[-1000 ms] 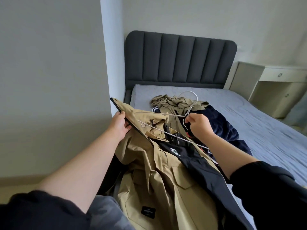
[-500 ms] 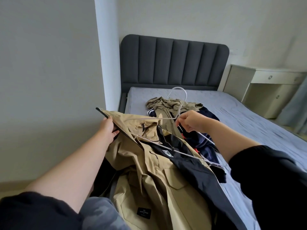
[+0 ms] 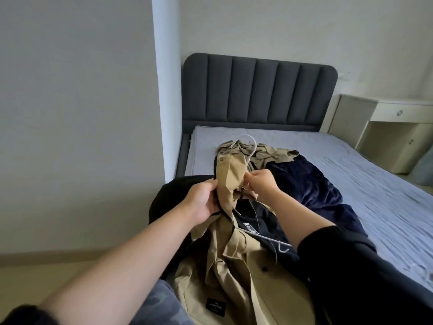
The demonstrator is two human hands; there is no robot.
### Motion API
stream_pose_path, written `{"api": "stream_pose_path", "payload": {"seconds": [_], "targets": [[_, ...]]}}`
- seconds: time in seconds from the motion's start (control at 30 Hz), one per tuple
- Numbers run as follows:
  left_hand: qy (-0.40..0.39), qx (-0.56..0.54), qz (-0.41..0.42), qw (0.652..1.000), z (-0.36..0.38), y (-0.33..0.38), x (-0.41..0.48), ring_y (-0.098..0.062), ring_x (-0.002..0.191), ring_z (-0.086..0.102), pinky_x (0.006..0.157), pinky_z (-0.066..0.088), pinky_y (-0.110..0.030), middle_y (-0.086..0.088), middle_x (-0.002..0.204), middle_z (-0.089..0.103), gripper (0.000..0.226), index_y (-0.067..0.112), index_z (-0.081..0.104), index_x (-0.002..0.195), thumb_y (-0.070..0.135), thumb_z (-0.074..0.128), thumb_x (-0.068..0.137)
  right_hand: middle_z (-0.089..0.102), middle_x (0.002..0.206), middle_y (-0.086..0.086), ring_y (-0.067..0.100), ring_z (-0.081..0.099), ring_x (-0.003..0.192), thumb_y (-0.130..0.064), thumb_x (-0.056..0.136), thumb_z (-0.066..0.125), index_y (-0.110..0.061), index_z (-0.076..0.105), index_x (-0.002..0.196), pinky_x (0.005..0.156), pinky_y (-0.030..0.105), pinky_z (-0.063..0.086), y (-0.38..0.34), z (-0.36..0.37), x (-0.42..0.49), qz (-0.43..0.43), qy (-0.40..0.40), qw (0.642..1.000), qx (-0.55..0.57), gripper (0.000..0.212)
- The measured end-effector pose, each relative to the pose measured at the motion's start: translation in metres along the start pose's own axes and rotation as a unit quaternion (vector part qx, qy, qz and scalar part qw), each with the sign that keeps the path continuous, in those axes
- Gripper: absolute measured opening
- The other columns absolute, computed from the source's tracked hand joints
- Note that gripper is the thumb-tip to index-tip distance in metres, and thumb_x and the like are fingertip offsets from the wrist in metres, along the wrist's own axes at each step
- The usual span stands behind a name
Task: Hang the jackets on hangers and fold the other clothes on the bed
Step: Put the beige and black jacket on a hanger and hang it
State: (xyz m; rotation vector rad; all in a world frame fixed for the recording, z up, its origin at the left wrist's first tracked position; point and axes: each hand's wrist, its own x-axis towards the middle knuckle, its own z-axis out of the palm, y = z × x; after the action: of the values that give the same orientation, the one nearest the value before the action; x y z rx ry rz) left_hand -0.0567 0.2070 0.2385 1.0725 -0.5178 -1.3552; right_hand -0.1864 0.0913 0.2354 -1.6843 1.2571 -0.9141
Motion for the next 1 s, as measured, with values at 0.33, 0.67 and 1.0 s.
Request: {"api": "stream_pose_path", "payload": {"seconds": [0.33, 0.67, 1.0], "targets": [[0.213, 0.565, 0.209, 0.769, -0.032, 0.024, -0.008, -0.022, 0.072, 0.063, 0.060, 0.048, -0.029, -0.003, 0.078, 0.062, 0.024, 0.014, 0.058, 0.077, 0.032, 0.058, 0.092, 0.025, 0.048, 0.002, 0.015, 0.022, 0.047, -0.037, 0.088, 0.062, -0.013, 0.031, 0.047, 0.058, 0.032, 0.024, -0.031, -0.009, -0.010, -0.132, 0.086, 0.986, 0.049, 0.057], [0.046, 0.742, 0.226, 0.629, -0.004, 0.077, -0.008, -0.027, 0.110, 0.056, 0.083, 0.040, -0.032, -0.006, 0.120, 0.062, 0.027, 0.022, 0.058, 0.113, 0.039, 0.042, 0.100, 0.030, 0.046, 0.004, 0.018, 0.028, 0.046, -0.031, 0.088, 0.063, 0.003, 0.045, 0.052, 0.052, 0.028, 0.026, -0.067, 0.002, -0.024, -0.232, 0.029, 0.971, -0.048, 0.053], [0.097, 0.678, 0.250, 0.684, -0.014, 0.053, -0.010, -0.028, 0.113, 0.055, 0.093, 0.043, -0.033, -0.004, 0.122, 0.064, 0.029, 0.028, 0.064, 0.119, 0.030, 0.042, 0.100, 0.058, 0.074, -0.004, 0.011, 0.050, 0.077, -0.033, 0.085, 0.068, -0.012, 0.066, 0.073, 0.072, 0.027, 0.042, -0.076, 0.027, -0.027, -0.261, 0.011, 0.958, -0.117, 0.025]]}}
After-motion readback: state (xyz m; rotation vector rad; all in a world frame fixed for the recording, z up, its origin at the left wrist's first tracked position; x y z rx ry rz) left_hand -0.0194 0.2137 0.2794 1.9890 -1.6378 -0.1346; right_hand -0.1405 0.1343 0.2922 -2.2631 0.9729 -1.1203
